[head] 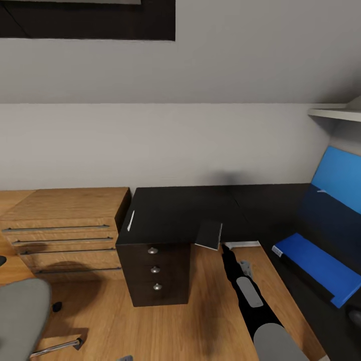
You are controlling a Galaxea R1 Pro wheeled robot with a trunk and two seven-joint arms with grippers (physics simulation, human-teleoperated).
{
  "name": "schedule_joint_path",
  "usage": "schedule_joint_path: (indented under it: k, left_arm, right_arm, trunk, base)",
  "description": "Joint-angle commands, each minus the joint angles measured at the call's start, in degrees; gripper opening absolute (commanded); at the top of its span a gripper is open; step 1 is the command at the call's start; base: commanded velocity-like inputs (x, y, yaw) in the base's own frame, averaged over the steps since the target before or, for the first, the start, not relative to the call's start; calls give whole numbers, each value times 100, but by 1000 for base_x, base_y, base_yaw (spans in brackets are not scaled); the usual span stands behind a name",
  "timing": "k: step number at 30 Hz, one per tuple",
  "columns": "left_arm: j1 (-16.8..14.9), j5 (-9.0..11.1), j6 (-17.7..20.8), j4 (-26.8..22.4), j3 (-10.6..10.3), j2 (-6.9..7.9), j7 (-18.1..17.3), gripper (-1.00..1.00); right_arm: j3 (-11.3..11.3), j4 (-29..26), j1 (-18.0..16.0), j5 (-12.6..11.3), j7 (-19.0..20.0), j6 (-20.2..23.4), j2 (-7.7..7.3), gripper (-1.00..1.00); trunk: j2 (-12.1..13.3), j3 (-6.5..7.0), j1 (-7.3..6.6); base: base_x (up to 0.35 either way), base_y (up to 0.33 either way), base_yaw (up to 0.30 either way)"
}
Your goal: In the bedroom, organize the workspace by keeping the computer under the desk, ensuring the monitor is on the desk, placing the keyboard on the desk next to the monitor, placing the mouse on the desk next to the keyboard, moving the folder from the swivel chair onto the desk next to the mouse, stacking the notebook on top of the folder with the pen on top of the notebook, and positioning the swivel chair next to the desk.
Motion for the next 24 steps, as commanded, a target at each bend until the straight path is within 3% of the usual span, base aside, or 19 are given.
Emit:
schedule_joint_path:
  k: [1,11,15,19,24]
  left_arm:
    - [-5,47,-25,-2,-49,2,32,100]
    - [-4,41,-29,-2,-45,3,32,100]
    - [-4,38,-365,-32,-49,8,27,100]
    - [-4,20,-943,-190,-66,10,46,100]
    - [-1,-8,-1130,-280,-80,14,55,100]
  right_arm:
    - [-18,3,-3,-60,24,4,4,100]
    - [-18,41,4,-52,307,-13,-1,100]
    - [-18,55,5,-39,352,-16,-2,100]
    - [-18,57,5,-16,359,-22,-2,100]
    - [-12,54,5,29,365,-23,-2,100]
  trunk:
    - [-45,-24,23]
    - [-446,-204,242]
    - [-607,-276,330]
    - [-767,-347,418]
    - [-967,-437,528]
  base:
    - [0,0,0]
    - [0,0,0]
    - [0,0,0]
    - [0,0,0]
    - [0,0,0]
